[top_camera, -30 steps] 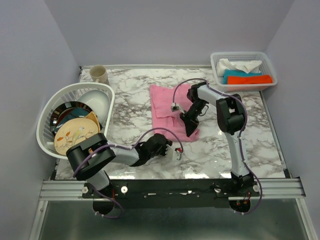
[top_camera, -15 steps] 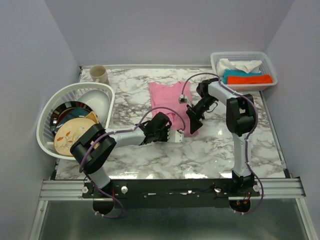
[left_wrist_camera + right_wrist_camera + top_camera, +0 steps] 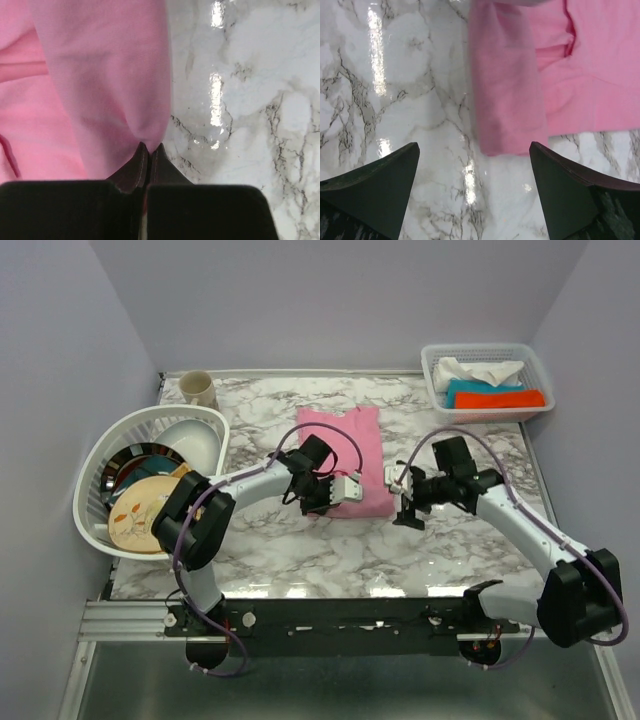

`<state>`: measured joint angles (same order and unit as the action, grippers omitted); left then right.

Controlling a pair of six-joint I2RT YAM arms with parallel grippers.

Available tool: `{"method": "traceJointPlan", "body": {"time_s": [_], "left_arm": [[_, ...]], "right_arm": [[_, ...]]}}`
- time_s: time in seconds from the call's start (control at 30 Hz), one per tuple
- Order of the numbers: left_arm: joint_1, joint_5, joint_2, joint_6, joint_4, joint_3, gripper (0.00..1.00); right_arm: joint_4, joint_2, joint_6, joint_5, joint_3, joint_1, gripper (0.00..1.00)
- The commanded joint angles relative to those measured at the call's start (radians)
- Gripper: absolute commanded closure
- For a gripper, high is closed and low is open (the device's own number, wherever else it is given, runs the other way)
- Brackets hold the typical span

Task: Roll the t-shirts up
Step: Roll the T-shirt to the center of the board.

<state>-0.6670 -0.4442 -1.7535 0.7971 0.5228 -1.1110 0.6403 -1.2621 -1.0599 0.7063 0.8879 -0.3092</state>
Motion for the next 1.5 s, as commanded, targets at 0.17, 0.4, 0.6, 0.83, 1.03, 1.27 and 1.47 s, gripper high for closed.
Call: {"method": "traceJointPlan", "body": {"time_s": [0.17,0.4,0.6,0.83,1.03,1.27,1.47], "left_arm": [[0.066,-0.261,-0.109,-0.016,0.318,-0.179,1.00],[0.109,-0.317,-0.138,-0.013,0.376,-0.217,1.00],[0.144,-0.363,-0.187,-0.035,0.413,-0.282,1.00],[0.164,-0.407,-0.215,-0.015,0.459,-0.319,1.00],[0.187,-0.429,-0.231,0.013,0.500,-0.331,1.00],[0.207,-0.444,-0.267,0.047,0.633,-0.392,1.00],[0.227,-0.524,-0.300,0.060,0.814,-0.440,1.00]], "right_arm": [[-0.474,0.044,-0.101,-0.149,-0.262,-0.176,0.00],[-0.530,-0.049,-0.120,-0.162,-0.251,-0.185,0.00],[-0.490,-0.103,-0.166,-0.137,-0.233,-0.208,0.00],[-0.525,-0.192,-0.089,-0.223,-0.199,-0.237,0.13],[-0.527,-0.278,-0.009,-0.320,-0.130,-0.235,0.65],[-0.259,-0.272,0.028,-0.211,-0.028,-0.214,0.89],[0.197,-0.339,-0.069,-0.016,0.117,-0.168,0.88]]}}
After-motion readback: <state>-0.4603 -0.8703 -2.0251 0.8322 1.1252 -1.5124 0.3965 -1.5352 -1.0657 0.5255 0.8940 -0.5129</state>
